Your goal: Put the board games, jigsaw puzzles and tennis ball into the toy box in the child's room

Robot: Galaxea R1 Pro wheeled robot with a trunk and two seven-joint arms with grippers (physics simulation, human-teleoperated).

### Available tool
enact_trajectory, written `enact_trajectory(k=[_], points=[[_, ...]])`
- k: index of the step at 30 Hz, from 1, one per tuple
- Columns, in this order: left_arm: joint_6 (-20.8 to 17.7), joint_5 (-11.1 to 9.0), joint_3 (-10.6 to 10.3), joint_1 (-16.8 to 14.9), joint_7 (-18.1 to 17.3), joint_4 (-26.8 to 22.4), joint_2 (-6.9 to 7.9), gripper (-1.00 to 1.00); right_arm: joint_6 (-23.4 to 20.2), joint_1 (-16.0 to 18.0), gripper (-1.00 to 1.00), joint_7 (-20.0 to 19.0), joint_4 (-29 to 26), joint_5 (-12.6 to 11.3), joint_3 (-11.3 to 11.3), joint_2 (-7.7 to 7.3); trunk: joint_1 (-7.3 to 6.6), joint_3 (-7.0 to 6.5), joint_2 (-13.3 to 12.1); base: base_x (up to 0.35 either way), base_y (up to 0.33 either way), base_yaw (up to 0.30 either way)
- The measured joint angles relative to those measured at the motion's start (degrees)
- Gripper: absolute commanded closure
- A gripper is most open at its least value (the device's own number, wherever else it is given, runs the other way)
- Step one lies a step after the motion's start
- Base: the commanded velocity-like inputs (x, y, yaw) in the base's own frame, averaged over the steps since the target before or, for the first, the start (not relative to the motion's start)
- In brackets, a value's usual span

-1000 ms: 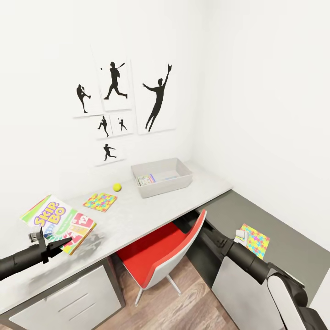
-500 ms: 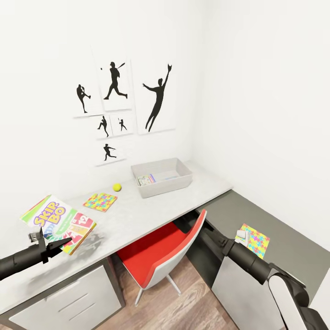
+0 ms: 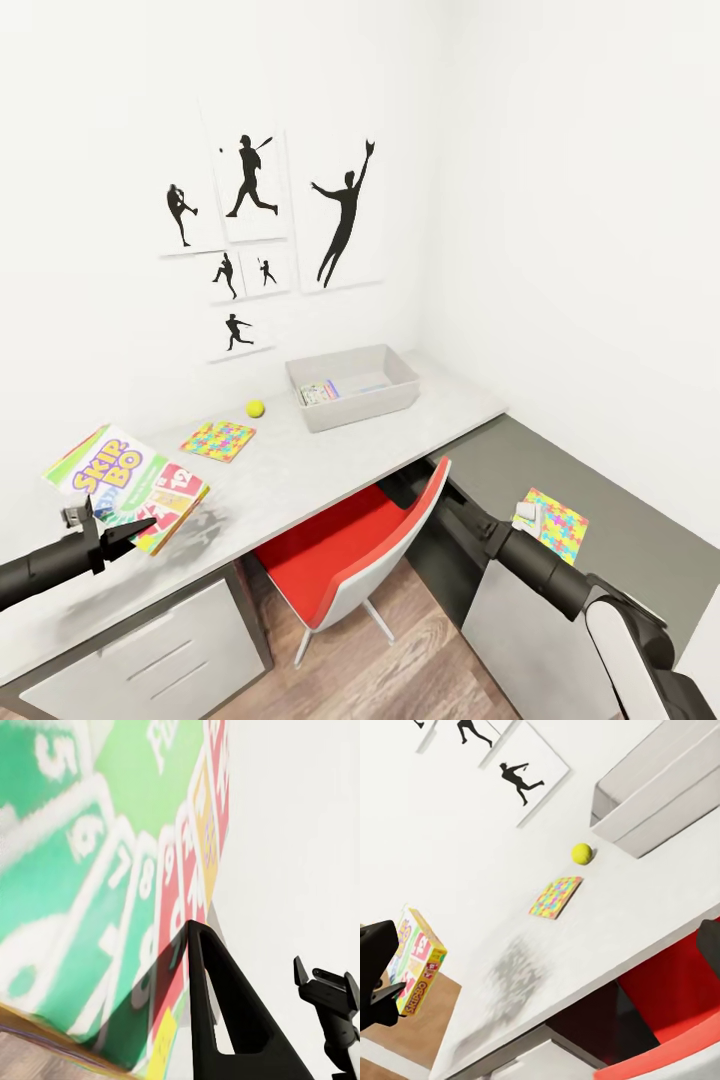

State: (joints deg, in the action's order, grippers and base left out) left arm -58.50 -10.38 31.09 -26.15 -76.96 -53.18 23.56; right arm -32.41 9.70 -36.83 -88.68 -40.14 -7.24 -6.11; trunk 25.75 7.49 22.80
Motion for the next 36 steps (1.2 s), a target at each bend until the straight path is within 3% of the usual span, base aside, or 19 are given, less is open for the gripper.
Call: enact_trajectory(k=[36], points=[[-0.17,0.14,-0.06,-0.01,-0.43,-2.43,0.24,1.0,0.09,-0.01,-1.0,0.22,0.0,0.07,-0.1,-0.06,0.0,0.0,-0.01,0.0,0.0,-0.27]])
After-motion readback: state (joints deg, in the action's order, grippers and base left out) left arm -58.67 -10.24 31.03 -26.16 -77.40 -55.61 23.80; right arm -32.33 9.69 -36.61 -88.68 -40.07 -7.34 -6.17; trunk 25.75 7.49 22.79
